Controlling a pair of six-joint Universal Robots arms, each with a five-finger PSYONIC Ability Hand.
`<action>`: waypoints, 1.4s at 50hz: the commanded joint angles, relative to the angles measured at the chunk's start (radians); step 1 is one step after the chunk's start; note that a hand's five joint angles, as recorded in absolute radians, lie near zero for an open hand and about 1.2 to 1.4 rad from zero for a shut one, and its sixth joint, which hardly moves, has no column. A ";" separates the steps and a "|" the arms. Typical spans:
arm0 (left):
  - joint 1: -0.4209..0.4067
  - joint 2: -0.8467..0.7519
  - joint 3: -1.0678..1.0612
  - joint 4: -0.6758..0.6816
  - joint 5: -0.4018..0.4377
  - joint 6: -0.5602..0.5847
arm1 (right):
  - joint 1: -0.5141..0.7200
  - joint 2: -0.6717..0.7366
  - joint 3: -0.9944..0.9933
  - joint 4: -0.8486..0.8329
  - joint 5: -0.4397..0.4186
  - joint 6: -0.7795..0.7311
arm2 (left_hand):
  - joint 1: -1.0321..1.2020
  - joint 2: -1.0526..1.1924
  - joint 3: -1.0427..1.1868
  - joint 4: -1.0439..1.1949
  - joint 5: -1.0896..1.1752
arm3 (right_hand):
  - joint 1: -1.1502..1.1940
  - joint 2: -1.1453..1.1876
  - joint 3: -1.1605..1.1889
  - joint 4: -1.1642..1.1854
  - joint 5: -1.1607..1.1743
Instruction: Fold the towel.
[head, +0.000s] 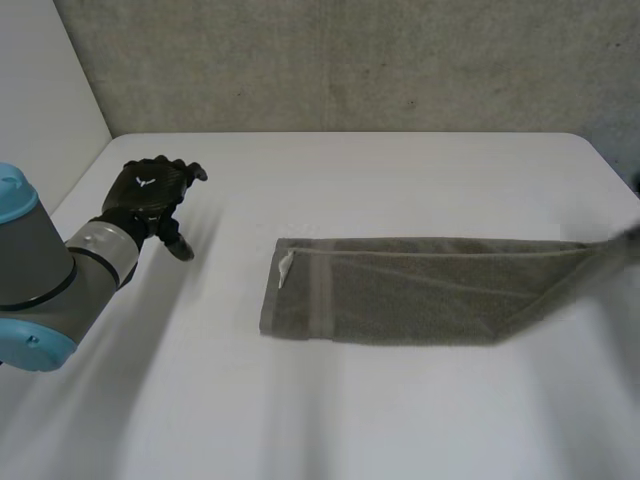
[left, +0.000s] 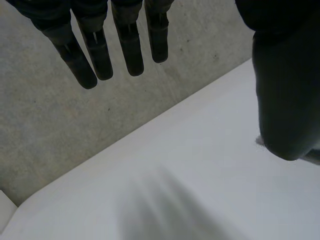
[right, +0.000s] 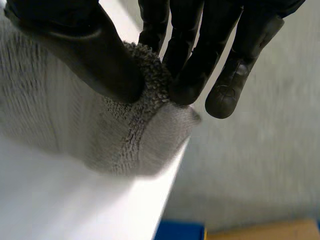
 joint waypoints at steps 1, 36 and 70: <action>-0.015 0.010 0.010 -0.001 -0.004 -0.004 | 0.357 -0.020 -0.114 0.009 0.006 0.089 | -0.084 -0.097 -0.065 -0.086 -0.222 | 0.069 0.074 0.053 0.055 0.067; -0.177 0.005 0.034 0.039 -0.012 -0.027 | 0.749 0.015 0.068 -0.220 0.001 0.339 | -0.084 -0.097 -0.065 -0.086 -0.222 | -1.153 -1.148 -1.169 -1.166 -1.154; -0.374 -0.118 0.093 0.037 -0.081 -0.110 | 0.357 0.020 0.436 -0.243 -0.059 0.289 | -0.076 -0.088 -0.056 -0.077 -0.213 | -0.328 -0.323 -0.344 -0.341 -0.329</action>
